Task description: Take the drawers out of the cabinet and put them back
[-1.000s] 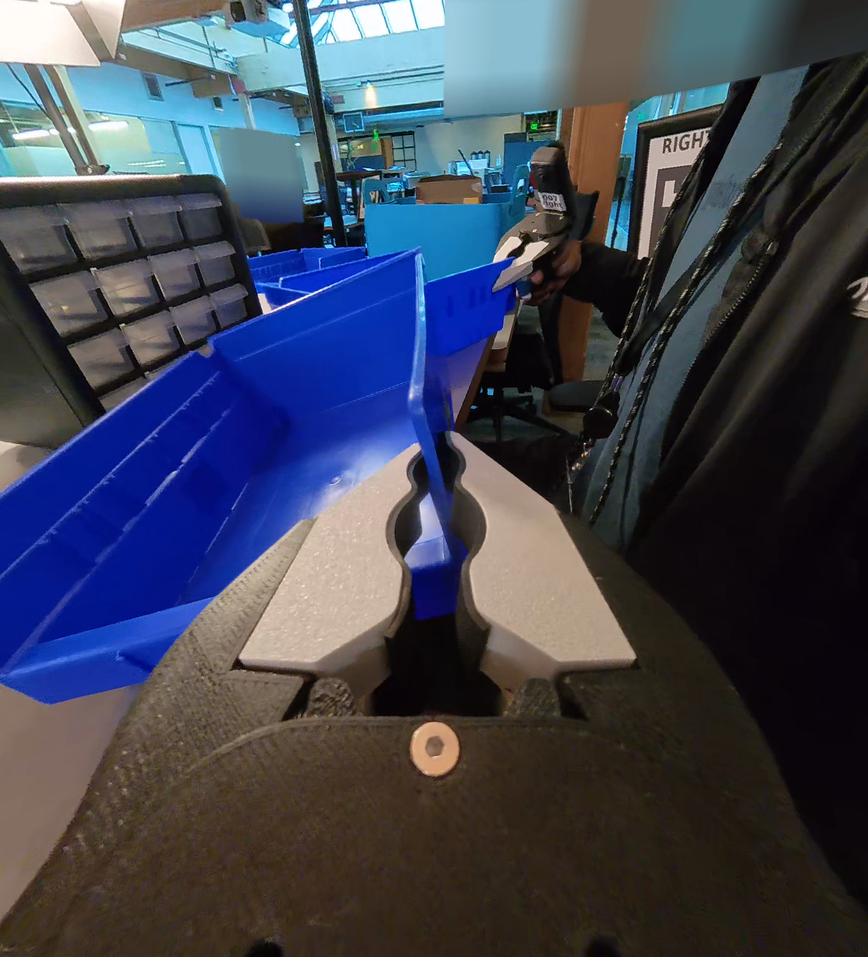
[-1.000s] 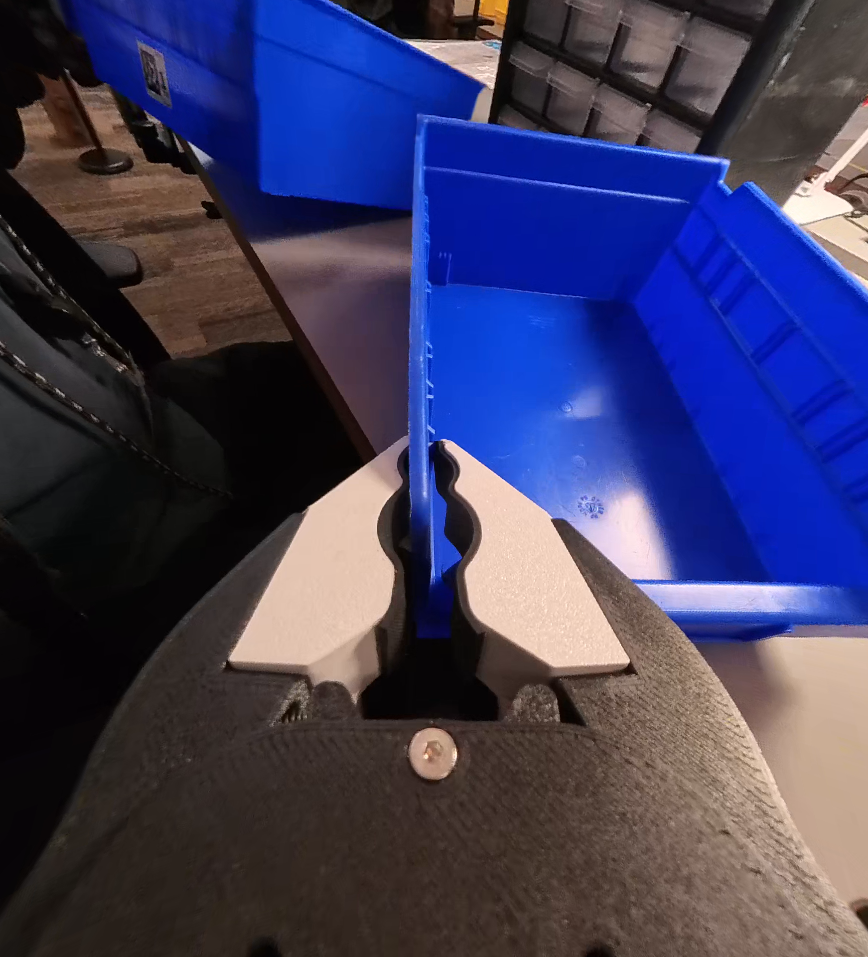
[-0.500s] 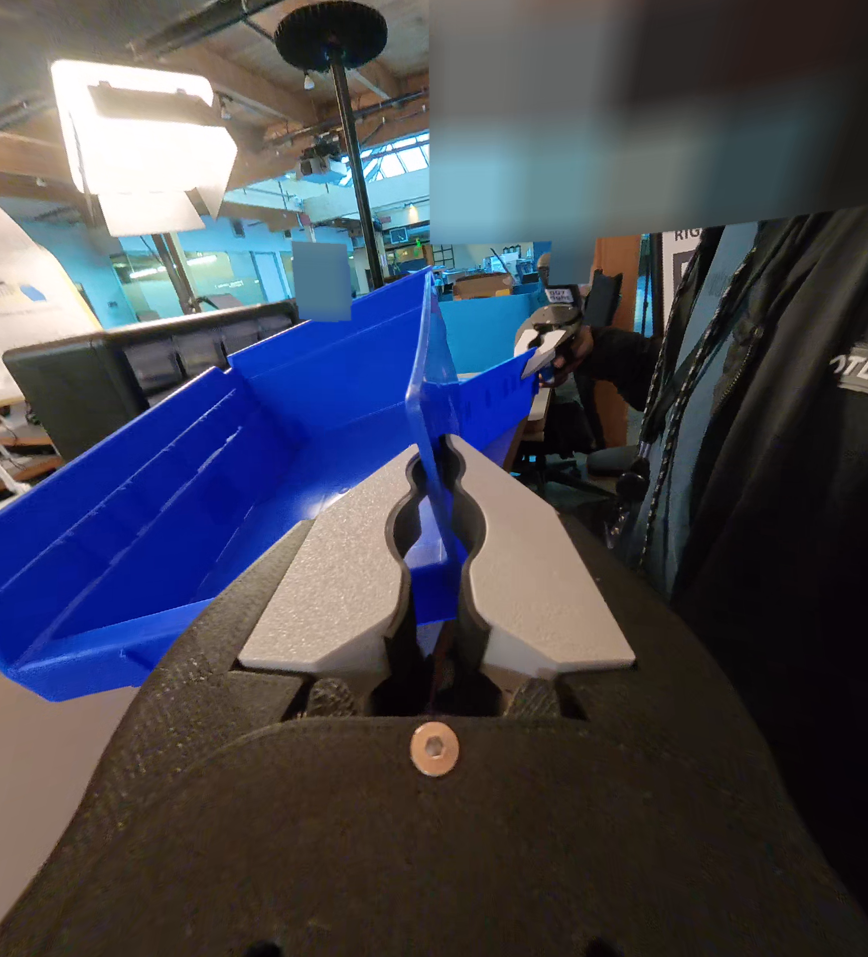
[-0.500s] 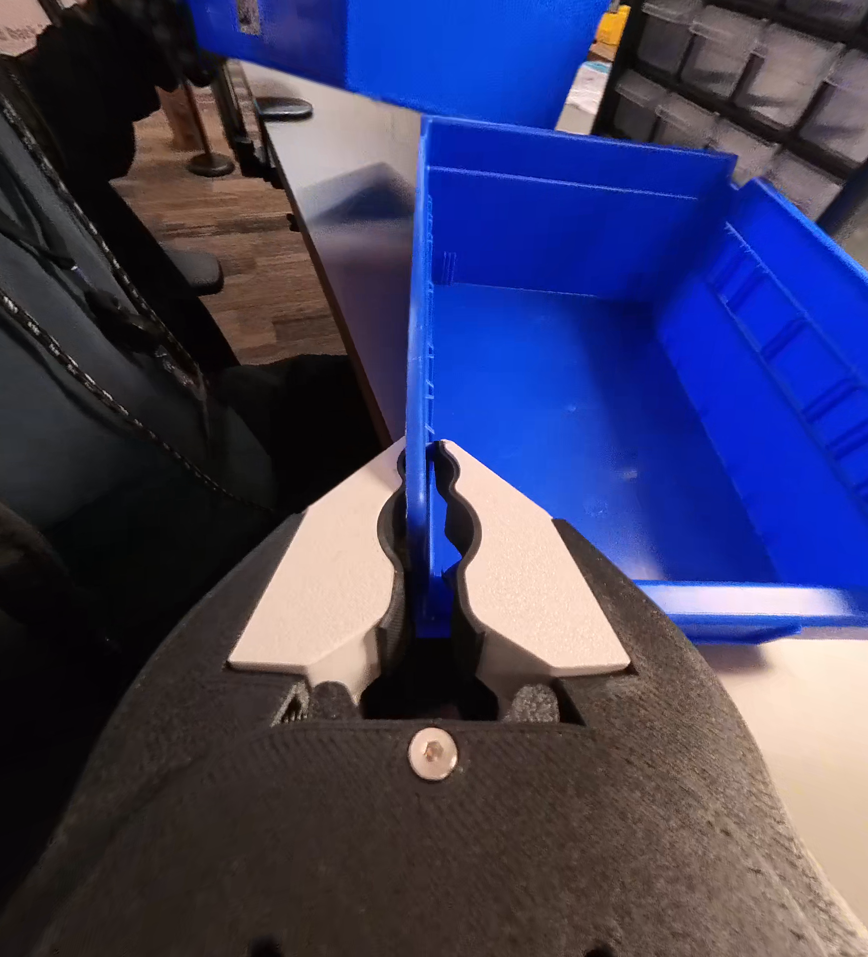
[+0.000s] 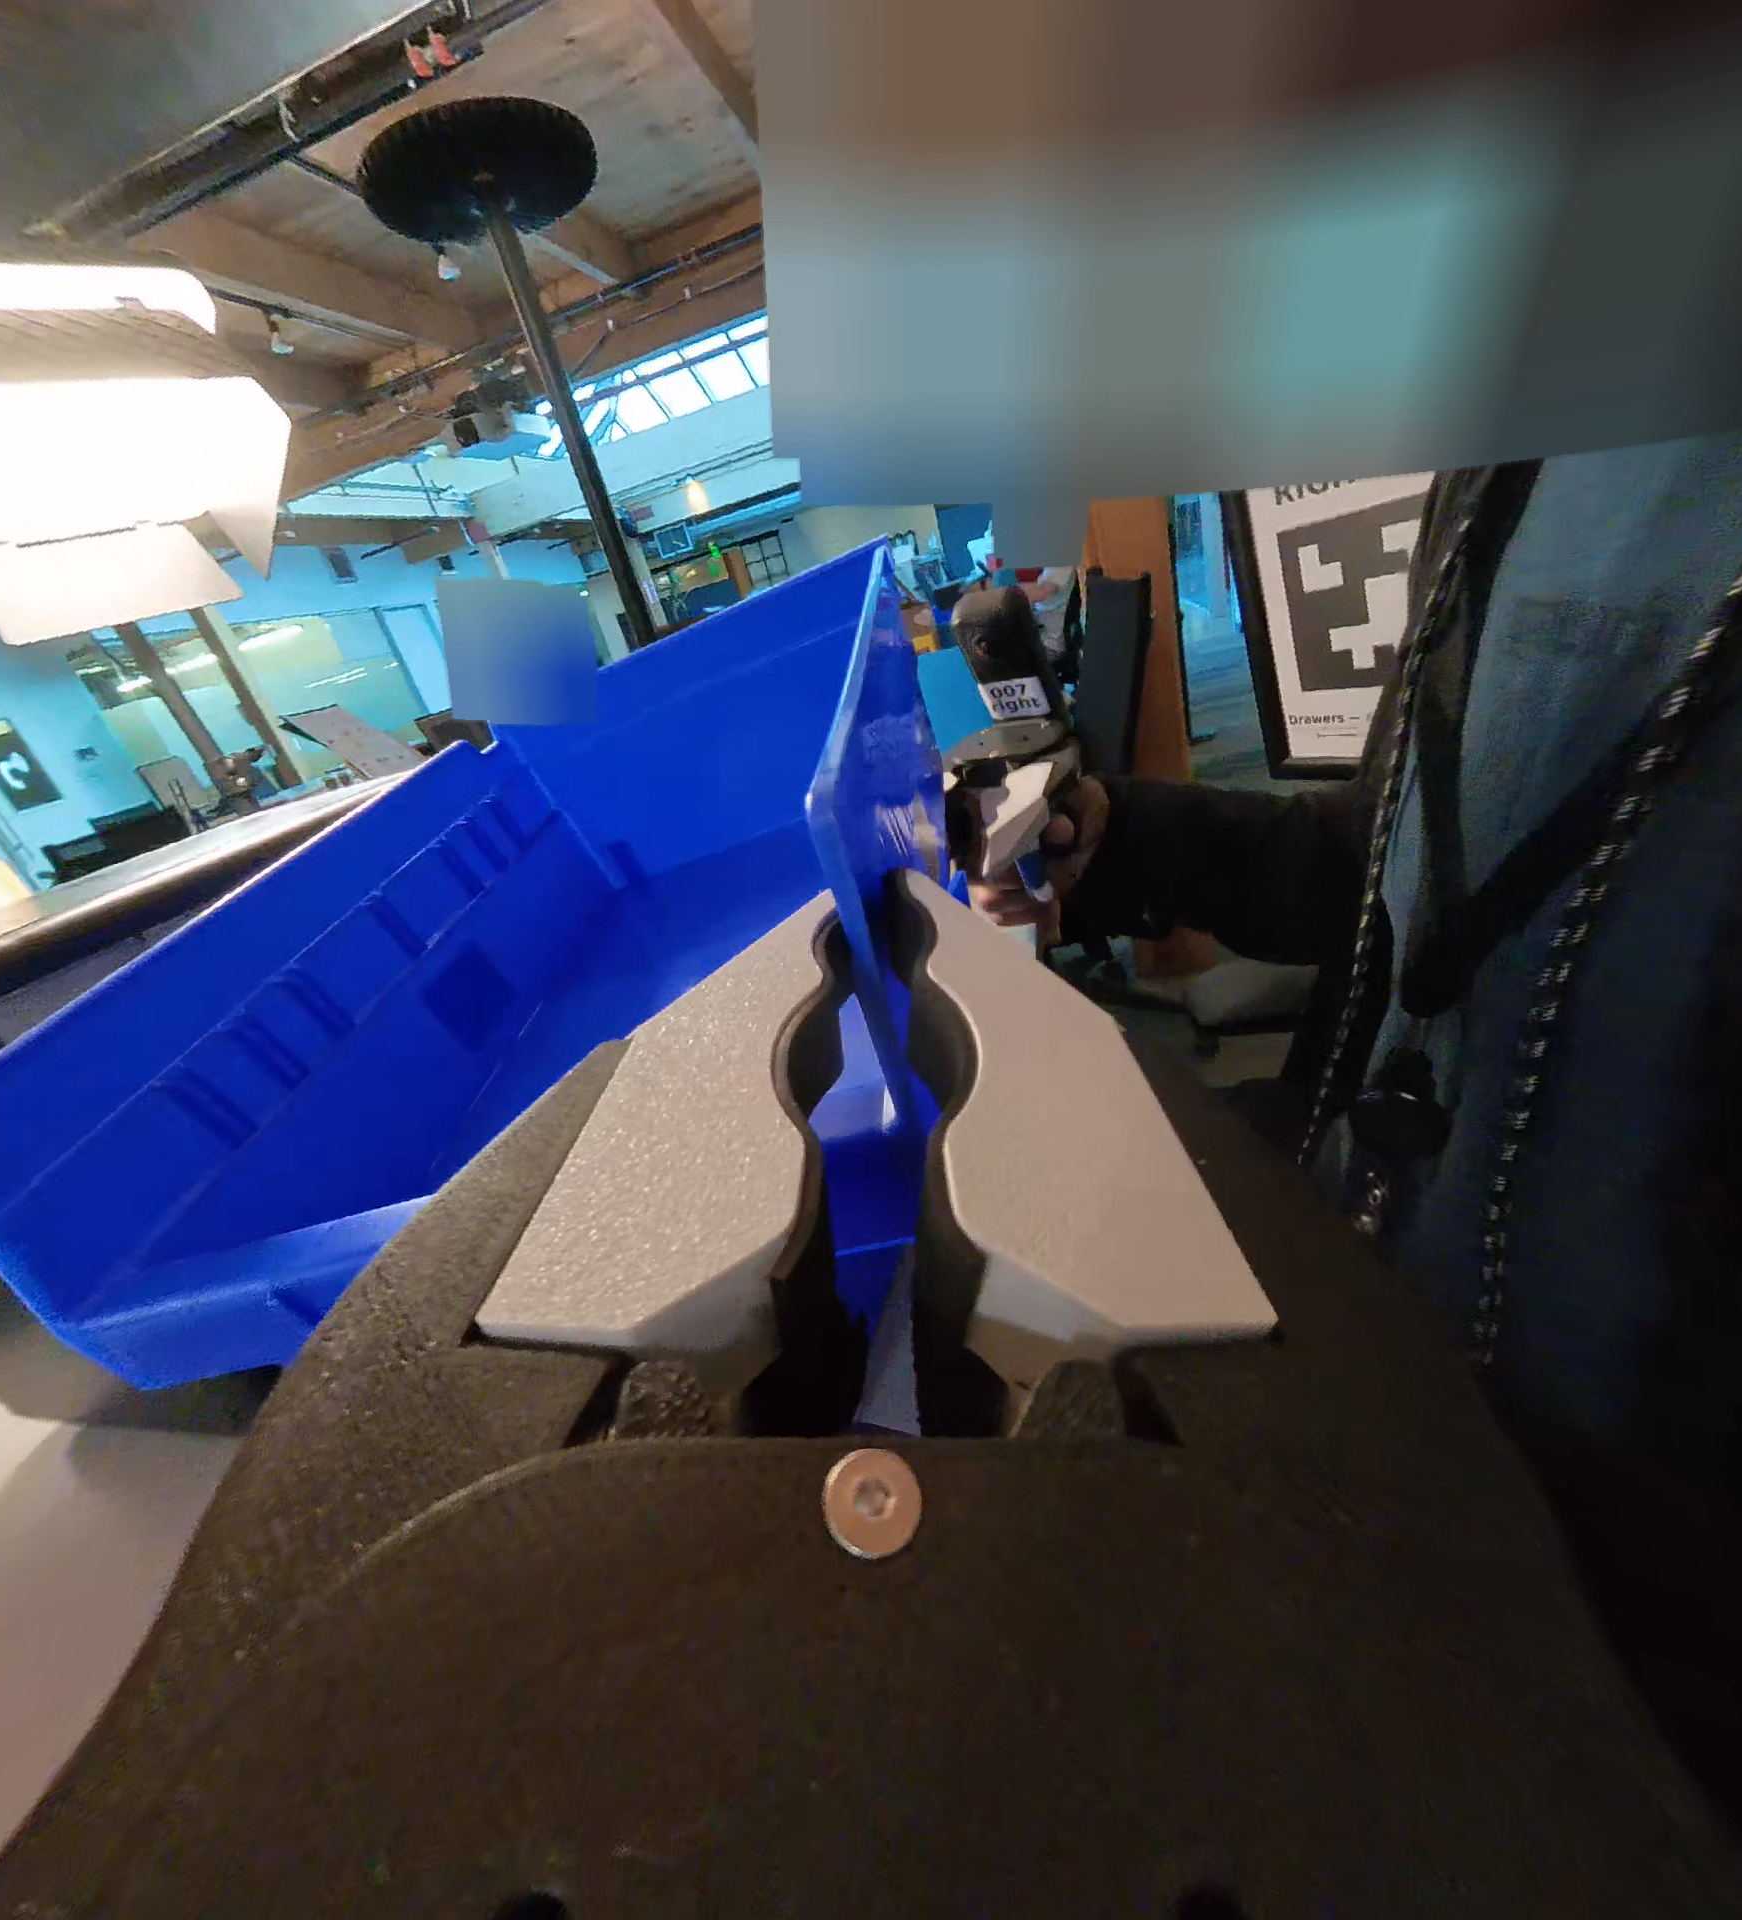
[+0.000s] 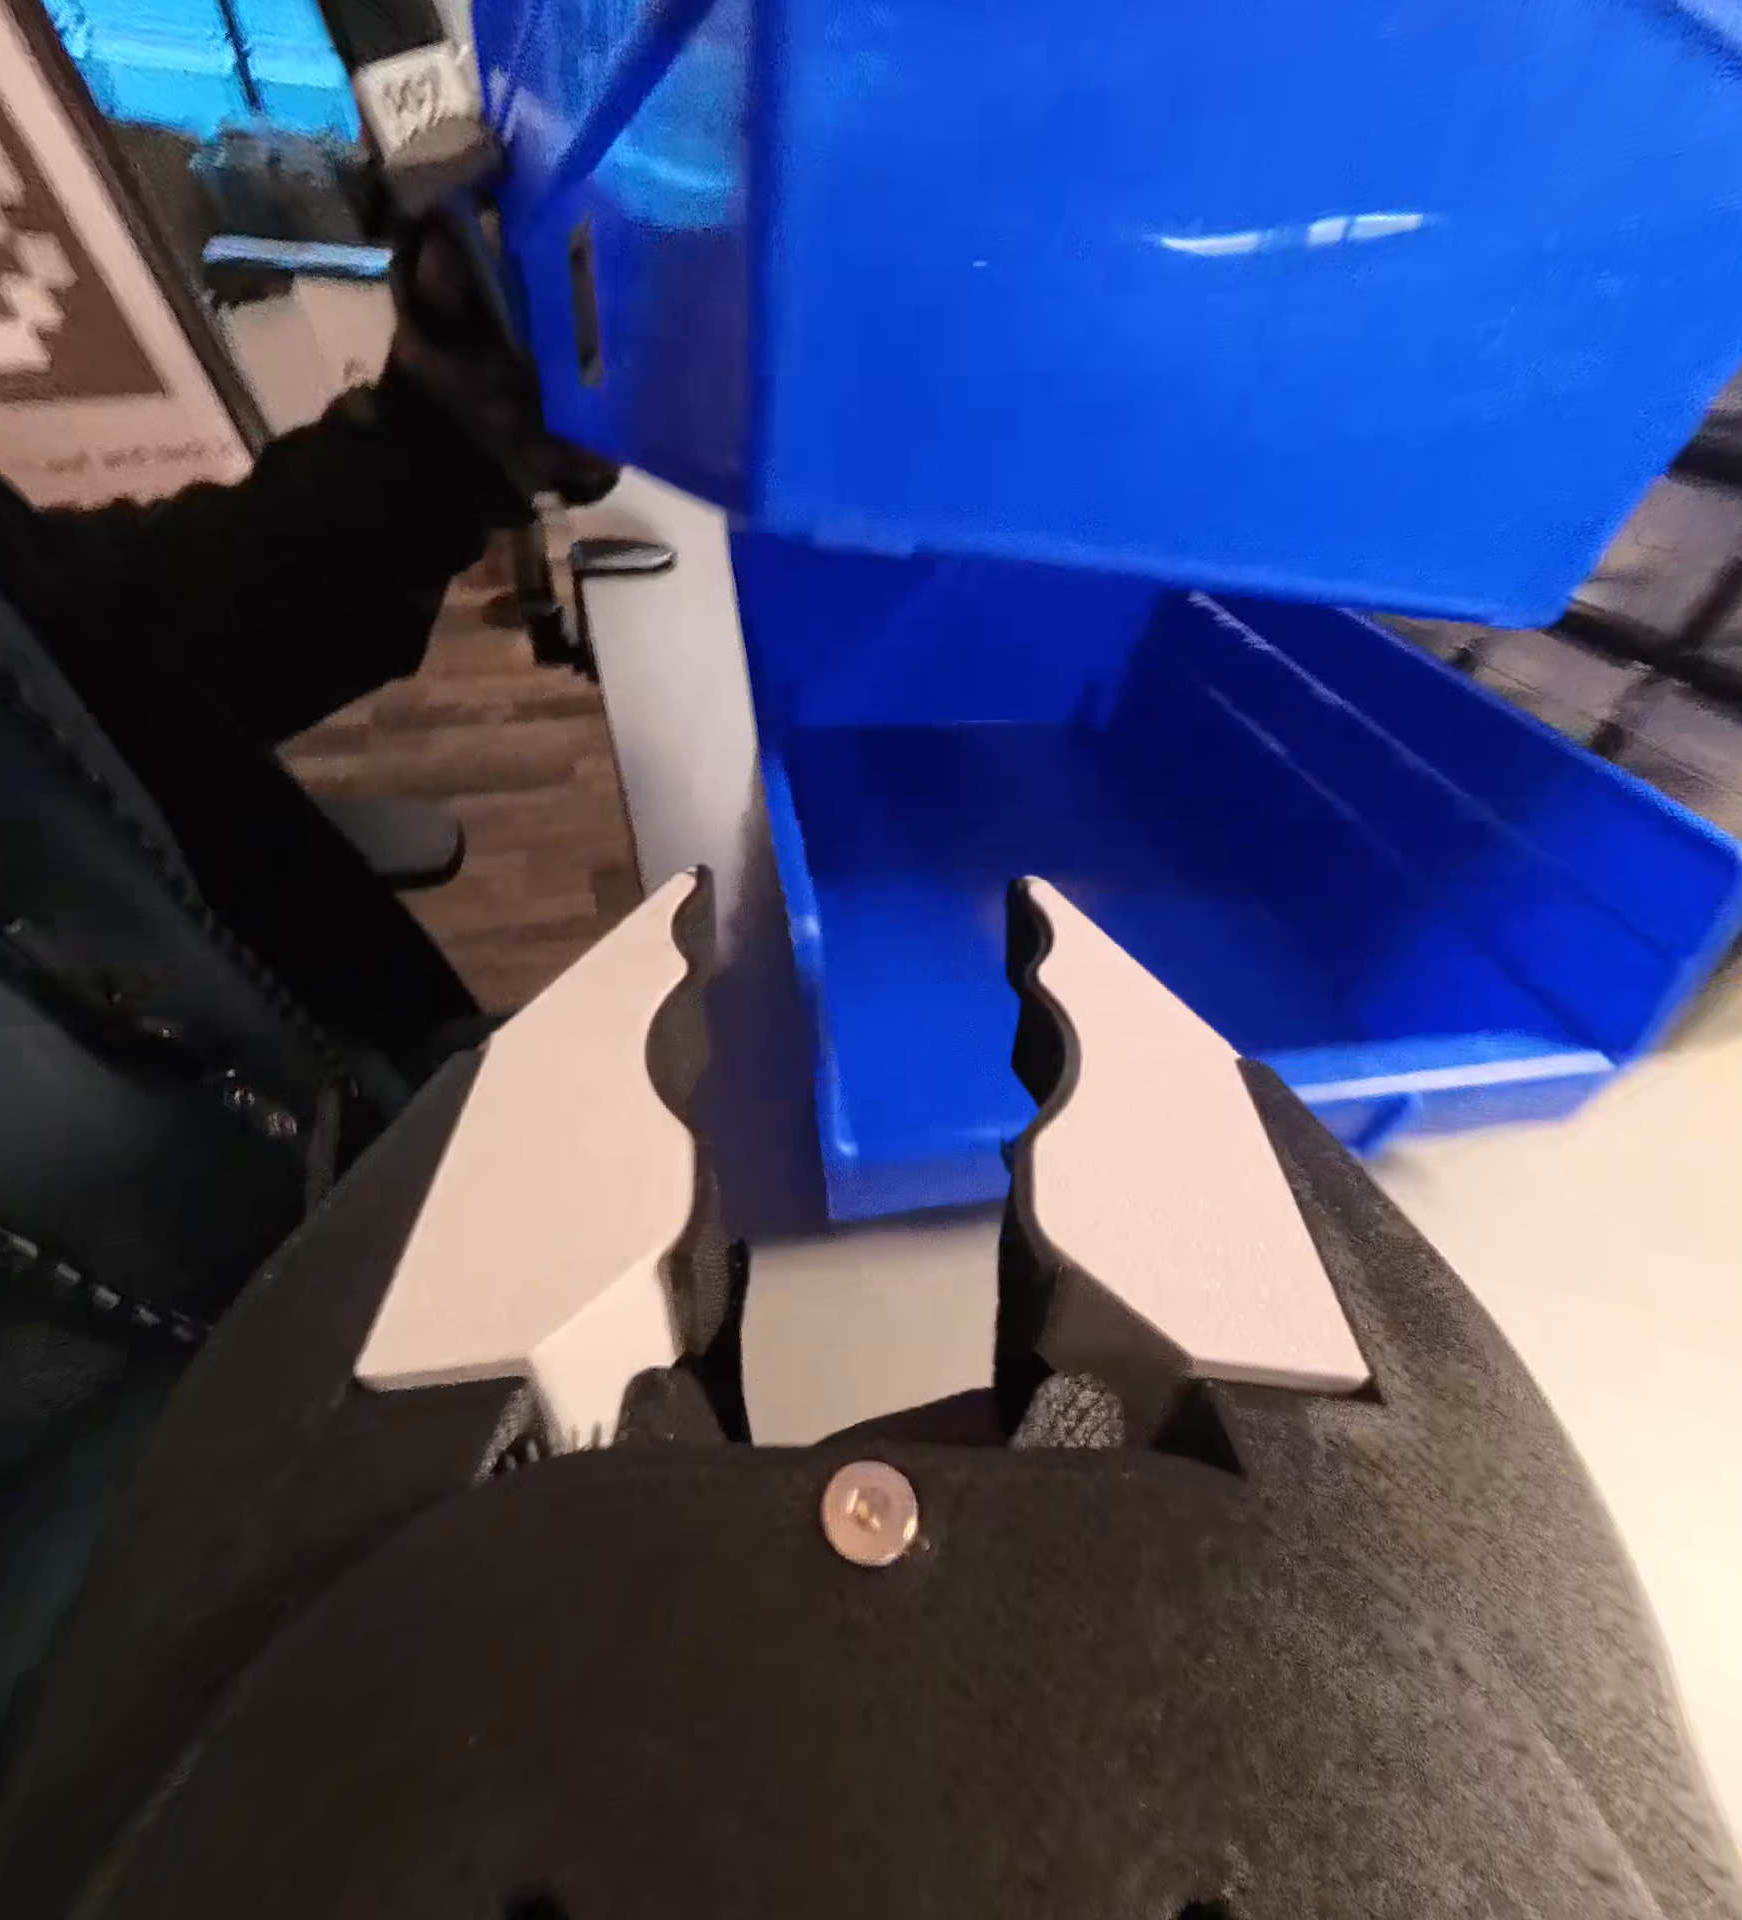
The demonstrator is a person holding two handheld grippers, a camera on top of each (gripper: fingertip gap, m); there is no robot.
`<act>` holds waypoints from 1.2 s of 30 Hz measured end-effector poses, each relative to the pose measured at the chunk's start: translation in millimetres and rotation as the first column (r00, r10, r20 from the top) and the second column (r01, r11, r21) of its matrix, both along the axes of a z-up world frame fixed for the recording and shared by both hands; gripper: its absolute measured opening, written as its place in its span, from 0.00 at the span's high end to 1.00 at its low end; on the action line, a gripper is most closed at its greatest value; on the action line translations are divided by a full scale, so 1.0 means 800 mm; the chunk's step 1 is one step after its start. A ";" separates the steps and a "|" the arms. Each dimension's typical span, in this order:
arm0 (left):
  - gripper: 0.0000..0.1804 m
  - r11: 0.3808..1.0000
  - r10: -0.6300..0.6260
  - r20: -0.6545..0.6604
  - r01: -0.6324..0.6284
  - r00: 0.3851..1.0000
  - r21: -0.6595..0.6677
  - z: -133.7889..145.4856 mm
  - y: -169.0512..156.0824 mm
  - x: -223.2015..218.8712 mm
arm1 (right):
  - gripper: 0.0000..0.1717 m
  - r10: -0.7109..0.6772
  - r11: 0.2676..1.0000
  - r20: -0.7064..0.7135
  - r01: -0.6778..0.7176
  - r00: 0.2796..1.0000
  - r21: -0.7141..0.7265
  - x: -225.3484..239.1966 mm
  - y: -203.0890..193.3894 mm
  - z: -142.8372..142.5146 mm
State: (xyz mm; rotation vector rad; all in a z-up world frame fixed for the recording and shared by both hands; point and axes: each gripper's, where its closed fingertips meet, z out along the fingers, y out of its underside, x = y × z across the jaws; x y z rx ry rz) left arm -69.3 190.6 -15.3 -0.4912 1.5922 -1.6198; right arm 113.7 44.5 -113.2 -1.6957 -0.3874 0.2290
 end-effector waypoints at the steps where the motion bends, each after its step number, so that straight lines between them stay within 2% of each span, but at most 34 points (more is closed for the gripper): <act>1: 0.99 1.000 -0.003 -0.005 0.003 1.000 0.016 -0.001 -0.005 0.008 | 0.63 -0.034 0.999 -0.049 0.035 0.998 0.014 0.013 -0.008 0.005; 4: 0.99 0.997 0.006 -0.030 -0.003 1.000 0.081 -0.008 -0.020 0.035 | 0.58 -0.149 0.985 -0.222 0.164 0.964 0.051 0.064 -0.045 0.021; 8: 0.98 0.986 0.037 -0.062 -0.026 0.997 0.165 -0.021 -0.042 0.078 | 0.57 -0.302 0.930 -0.410 0.361 0.860 0.071 0.127 -0.094 0.065; 10: 0.98 0.984 0.020 -0.063 -0.009 0.998 0.179 -0.022 -0.056 0.094 | 0.58 -0.340 0.919 -0.451 0.393 0.825 0.026 0.142 -0.102 0.078; 13: 0.98 0.981 -0.010 -0.055 0.020 0.998 0.194 -0.021 -0.072 0.110 | 0.57 -0.336 0.930 -0.477 0.366 0.812 -0.031 0.153 -0.095 0.094; 16: 1.00 0.979 0.015 -0.066 -0.001 0.998 0.202 -0.024 -0.074 0.123 | 0.57 -0.327 0.935 -0.533 0.350 0.780 -0.062 0.167 -0.087 0.111; 19: 0.98 0.980 0.038 -0.089 -0.020 0.995 0.196 -0.026 -0.069 0.125 | 0.57 -0.398 0.913 -0.513 0.384 0.761 -0.138 0.185 -0.076 0.106; 26: 0.94 0.984 0.038 -0.137 -0.013 0.990 0.179 -0.026 -0.065 0.127 | 0.57 -0.427 0.902 -0.466 0.326 0.775 -0.283 0.181 -0.038 0.089; 30: 0.94 0.985 0.034 -0.163 -0.005 0.986 0.173 -0.026 -0.064 0.130 | 0.62 -0.480 0.863 -0.400 0.339 0.781 -0.374 0.195 -0.025 0.079; 32: 0.89 0.985 0.053 -0.174 -0.023 0.983 0.168 -0.025 -0.060 0.130 | 0.66 -0.492 0.844 -0.360 0.334 0.793 -0.419 0.197 -0.021 0.073; 34: 0.80 0.989 0.092 -0.189 -0.066 0.978 0.135 -0.019 -0.046 0.127 | 0.71 -0.489 0.836 -0.331 0.326 0.807 -0.441 0.195 -0.020 0.074; 36: 0.79 0.991 0.133 -0.202 -0.125 0.970 0.054 -0.003 -0.023 0.120 | 0.74 -0.496 0.824 -0.290 0.339 0.818 -0.455 0.194 -0.020 0.075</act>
